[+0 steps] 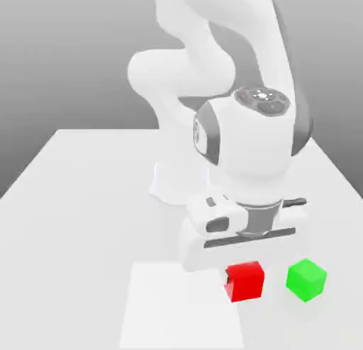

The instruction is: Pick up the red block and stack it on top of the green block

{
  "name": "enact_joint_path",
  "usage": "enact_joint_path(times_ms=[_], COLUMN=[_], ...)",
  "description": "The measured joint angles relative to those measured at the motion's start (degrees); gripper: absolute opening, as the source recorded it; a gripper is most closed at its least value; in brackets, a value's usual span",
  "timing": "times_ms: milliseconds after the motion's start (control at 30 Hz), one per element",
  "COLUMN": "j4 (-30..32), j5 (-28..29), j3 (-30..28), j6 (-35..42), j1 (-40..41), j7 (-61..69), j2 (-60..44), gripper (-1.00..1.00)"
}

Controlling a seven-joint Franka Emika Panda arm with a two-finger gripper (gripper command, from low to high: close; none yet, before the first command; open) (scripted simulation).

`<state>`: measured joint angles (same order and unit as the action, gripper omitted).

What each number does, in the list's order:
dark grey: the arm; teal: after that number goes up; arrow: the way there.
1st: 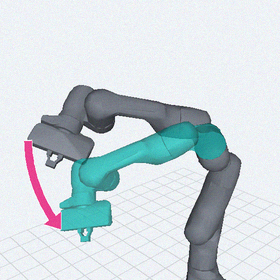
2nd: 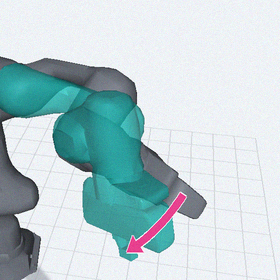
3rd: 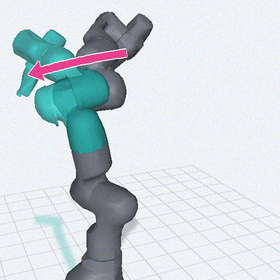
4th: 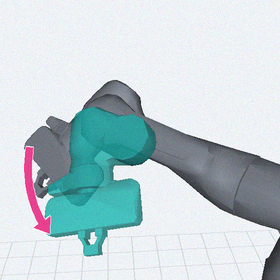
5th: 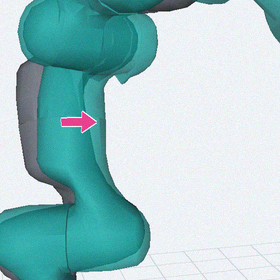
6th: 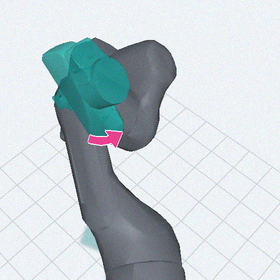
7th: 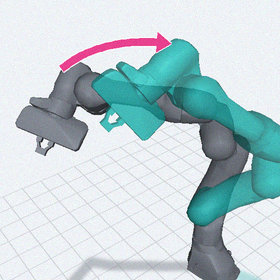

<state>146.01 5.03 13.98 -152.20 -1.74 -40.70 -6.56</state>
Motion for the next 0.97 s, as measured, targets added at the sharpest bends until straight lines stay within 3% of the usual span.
enact_joint_path(times_ms=[400,567,600,800,967], j4=[4.0,3.7,3.6,3.6,4.1], j5=[-3.7,4.9,6.0,6.5,-1.6], j3=[8.4,4.4,3.7,3.4,5.9], j6=[0.8,-7.4,-8.4,-8.9,-1.8], j1=[-9.7,-11.7,-12.1,-12.3,-11.5], j7=[25.7,20.7,19.9,19.5,25.4], j2=[5.0,-4.3,-5.4,-5.9,2.3], gripper=[-1.0,-1.0,1.0,1.0,1.0])
